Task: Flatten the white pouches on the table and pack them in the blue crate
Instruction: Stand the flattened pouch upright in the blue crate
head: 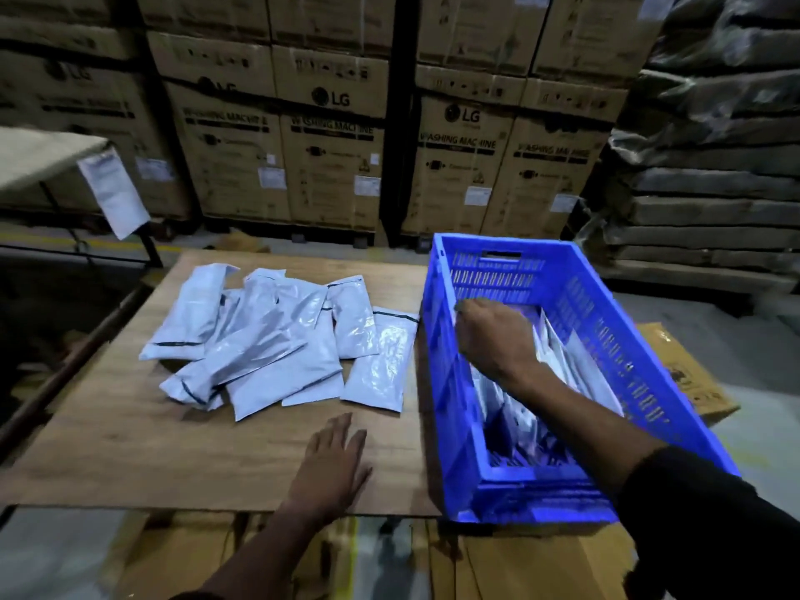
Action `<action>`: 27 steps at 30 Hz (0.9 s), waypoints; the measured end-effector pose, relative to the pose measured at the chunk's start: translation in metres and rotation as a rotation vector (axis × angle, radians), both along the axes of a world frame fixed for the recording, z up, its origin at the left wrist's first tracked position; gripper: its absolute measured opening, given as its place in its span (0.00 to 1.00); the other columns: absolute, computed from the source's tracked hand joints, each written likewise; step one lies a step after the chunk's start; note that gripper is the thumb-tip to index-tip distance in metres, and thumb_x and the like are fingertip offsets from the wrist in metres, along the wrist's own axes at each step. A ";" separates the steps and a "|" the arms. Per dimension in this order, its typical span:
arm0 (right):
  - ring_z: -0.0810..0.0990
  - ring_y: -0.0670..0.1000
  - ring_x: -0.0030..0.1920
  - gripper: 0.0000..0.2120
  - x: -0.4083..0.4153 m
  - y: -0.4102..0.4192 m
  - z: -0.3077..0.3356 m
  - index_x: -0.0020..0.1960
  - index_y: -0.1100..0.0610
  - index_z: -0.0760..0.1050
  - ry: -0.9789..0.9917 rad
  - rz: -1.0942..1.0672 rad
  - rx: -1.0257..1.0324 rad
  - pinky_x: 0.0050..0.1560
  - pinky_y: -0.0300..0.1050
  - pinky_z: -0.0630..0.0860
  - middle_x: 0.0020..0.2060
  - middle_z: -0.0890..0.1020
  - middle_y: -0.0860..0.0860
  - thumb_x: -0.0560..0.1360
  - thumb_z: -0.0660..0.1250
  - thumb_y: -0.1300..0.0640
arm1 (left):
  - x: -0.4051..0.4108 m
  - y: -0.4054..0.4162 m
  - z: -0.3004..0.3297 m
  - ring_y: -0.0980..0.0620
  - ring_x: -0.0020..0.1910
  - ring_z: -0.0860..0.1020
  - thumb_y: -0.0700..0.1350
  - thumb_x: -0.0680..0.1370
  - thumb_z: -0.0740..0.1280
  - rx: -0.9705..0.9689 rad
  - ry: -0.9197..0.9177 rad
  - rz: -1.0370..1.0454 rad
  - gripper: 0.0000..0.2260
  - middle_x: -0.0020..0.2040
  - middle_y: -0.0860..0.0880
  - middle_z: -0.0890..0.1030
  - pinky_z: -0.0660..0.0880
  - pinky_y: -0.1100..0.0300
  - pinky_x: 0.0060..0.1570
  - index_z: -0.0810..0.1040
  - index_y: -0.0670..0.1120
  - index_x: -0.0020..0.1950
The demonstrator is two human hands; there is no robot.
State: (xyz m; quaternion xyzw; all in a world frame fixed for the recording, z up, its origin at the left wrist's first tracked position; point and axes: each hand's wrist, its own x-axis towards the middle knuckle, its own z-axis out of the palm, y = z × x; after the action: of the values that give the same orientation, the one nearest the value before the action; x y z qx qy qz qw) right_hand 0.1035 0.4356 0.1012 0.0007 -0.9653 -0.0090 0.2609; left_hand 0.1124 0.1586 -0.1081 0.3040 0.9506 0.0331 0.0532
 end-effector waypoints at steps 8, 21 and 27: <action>0.80 0.62 0.50 0.09 -0.045 -0.128 -0.052 0.54 0.55 0.75 -0.296 0.071 -0.218 0.44 0.54 0.76 0.50 0.82 0.55 0.79 0.59 0.52 | -0.019 -0.074 -0.019 0.42 0.80 0.49 0.73 0.77 0.34 -0.011 -0.068 0.092 0.43 0.83 0.41 0.51 0.49 0.40 0.72 0.55 0.46 0.82; 0.48 0.54 0.80 0.38 -0.011 -0.143 -0.162 0.81 0.56 0.42 -0.884 -0.022 -0.149 0.73 0.72 0.49 0.81 0.48 0.54 0.81 0.49 0.36 | -0.028 -0.087 -0.024 0.45 0.79 0.56 0.67 0.82 0.46 0.035 -0.076 0.079 0.36 0.81 0.41 0.61 0.52 0.36 0.70 0.62 0.42 0.79; 0.69 0.59 0.66 0.27 0.019 -0.167 -0.148 0.72 0.56 0.65 -0.664 -0.086 -0.104 0.66 0.61 0.65 0.63 0.77 0.56 0.80 0.55 0.40 | -0.028 -0.090 -0.029 0.48 0.81 0.47 0.68 0.81 0.39 0.001 -0.108 0.061 0.38 0.83 0.43 0.53 0.45 0.36 0.71 0.58 0.43 0.82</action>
State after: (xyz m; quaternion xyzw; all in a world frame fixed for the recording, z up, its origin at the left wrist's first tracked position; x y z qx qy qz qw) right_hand 0.1223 0.2689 -0.0473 -0.0505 -0.9959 0.0301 -0.0688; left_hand 0.0845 0.0684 -0.1370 0.2728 0.9552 0.0516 0.1030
